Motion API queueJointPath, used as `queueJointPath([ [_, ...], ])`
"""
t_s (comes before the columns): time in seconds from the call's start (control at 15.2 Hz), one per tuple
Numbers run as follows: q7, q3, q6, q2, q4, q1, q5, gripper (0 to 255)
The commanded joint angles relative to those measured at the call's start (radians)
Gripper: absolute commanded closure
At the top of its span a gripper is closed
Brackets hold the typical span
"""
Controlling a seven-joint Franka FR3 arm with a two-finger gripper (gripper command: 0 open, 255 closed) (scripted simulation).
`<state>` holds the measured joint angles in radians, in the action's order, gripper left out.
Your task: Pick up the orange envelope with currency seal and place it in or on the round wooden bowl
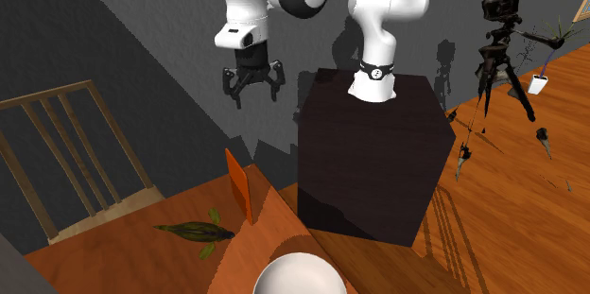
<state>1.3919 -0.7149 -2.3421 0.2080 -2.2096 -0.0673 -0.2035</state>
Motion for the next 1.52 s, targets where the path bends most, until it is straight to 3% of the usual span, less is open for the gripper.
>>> queueJointPath([
  [0.0,0.104,0.036,-0.015,0.104,0.056,0.044,-0.094,0],
  [0.26,0.243,0.122,-0.013,0.279,0.195,0.148,-0.203,0],
  [0.59,0.351,0.212,0.006,0.474,0.390,0.259,-0.268,0],
  [1.45,0.374,0.251,-0.055,0.547,0.401,0.284,-0.308,0],
])
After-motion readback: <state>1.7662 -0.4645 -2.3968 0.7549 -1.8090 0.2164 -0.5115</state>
